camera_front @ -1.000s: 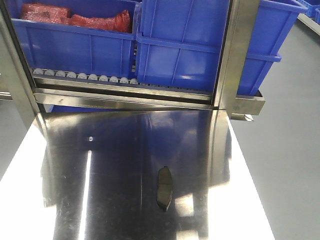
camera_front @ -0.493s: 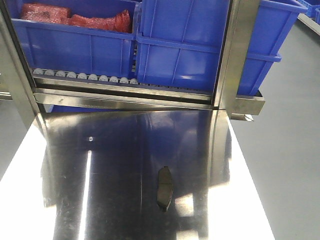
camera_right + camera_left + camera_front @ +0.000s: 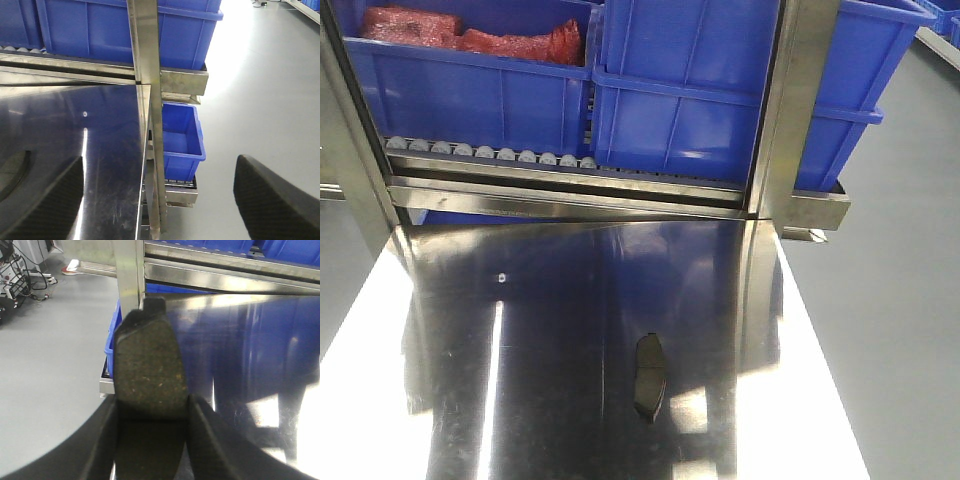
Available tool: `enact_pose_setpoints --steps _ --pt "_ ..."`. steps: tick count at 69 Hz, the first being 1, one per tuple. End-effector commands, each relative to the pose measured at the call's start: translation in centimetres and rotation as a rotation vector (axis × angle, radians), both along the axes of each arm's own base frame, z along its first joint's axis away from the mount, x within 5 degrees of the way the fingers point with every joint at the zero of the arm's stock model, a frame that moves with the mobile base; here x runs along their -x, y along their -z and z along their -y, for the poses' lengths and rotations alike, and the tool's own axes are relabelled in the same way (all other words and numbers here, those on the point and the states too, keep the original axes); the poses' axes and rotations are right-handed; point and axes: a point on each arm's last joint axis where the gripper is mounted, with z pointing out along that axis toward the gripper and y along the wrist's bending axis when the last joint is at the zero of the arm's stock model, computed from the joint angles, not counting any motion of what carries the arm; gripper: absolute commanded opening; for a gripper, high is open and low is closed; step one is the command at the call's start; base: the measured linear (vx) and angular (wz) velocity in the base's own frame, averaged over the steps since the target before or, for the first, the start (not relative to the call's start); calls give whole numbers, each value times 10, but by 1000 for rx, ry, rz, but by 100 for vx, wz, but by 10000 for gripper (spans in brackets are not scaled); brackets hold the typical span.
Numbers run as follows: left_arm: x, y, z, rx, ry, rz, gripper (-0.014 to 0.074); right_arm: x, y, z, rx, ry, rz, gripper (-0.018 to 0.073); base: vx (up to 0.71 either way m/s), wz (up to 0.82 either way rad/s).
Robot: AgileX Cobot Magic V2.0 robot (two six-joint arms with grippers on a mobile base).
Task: Move and align brake pads A on conveyor
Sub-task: 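Lift the brake pad off the table with the left gripper, then lower the right gripper over the other brake pad and close on it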
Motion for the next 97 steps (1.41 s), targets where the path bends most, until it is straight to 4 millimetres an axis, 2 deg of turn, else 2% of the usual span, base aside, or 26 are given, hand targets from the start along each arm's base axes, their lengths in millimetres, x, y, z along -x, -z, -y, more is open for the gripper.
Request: enact_pose_setpoints --steps 1,11,19,28,44,59,64,74,97 --pt "-3 -15 1 -2 12 101 -6 -3 -15 0 9 0 101 575 0 0" --pt "-3 -15 1 -2 12 101 -6 -17 -21 0 11 2 61 575 0 0" --pt "-3 -15 1 -2 12 101 -6 -40 -29 0 -4 7 -28 575 0 0" --pt "-3 -15 1 -2 12 101 -6 -77 -33 -1 1 6 -157 575 0 0" --pt "-3 -15 1 -2 12 101 -6 -146 -27 -3 8 5 -396 575 0 0" --pt "-3 -15 1 -2 12 101 -6 -194 -23 -5 -6 15 -591 575 0 0" --pt "-3 -15 1 -2 12 101 -6 -208 -22 -14 6 -2 -630 575 0 0" --pt "-3 -15 1 -2 12 101 -6 -231 -19 -44 10 -68 -687 575 0 0" --pt "-3 -15 1 -2 12 101 -6 -268 3 -130 -3 -180 -801 575 0 0"
